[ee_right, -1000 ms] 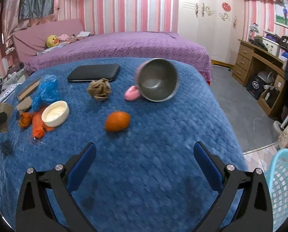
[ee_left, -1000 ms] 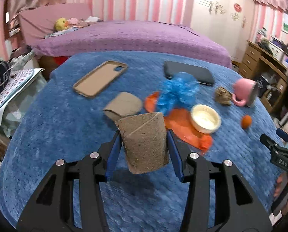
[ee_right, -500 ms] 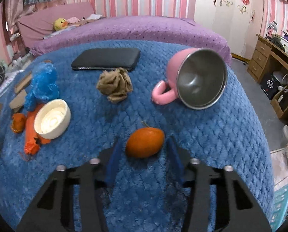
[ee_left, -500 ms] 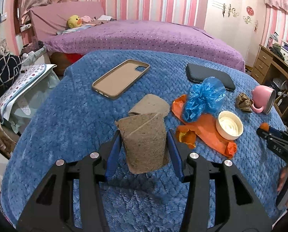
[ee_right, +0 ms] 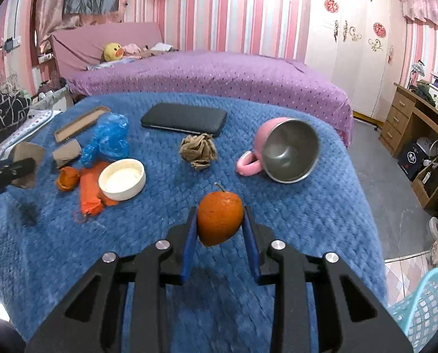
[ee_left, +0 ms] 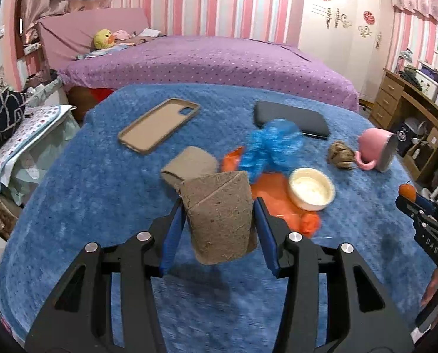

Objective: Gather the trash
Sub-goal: 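Carry the cardboard tube and orange fruit over the blue basket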

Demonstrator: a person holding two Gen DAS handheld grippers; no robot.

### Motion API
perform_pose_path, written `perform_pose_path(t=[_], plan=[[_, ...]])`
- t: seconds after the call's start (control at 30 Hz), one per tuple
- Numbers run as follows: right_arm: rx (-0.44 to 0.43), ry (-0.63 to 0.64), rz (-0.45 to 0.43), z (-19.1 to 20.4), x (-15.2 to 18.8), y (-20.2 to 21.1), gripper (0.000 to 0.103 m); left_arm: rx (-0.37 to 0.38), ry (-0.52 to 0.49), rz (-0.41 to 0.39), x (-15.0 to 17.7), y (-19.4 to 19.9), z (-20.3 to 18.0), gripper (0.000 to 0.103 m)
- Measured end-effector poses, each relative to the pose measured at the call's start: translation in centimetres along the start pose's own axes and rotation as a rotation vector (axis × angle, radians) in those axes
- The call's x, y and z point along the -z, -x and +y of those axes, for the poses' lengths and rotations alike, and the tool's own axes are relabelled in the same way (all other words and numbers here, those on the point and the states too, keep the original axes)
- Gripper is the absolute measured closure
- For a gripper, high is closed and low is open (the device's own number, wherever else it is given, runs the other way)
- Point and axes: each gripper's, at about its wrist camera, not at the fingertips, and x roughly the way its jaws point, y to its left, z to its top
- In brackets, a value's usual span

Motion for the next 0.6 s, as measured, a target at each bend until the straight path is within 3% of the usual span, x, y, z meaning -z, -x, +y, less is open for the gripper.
perform_pose_path(t=[0.23, 0.6], plan=[[0.017, -0.039, -0.014, -2.6, 1.3, 3.3, 0.073, 0.037, 0.003, -0.008, 0.3, 1.2, -3.0, 0.057], [0.07, -0.101, -0.003, -8.0, 4.5, 6.8, 0.073, 0.096, -0.079, -0.039, 1.2, 3.6, -8.8, 0.057]])
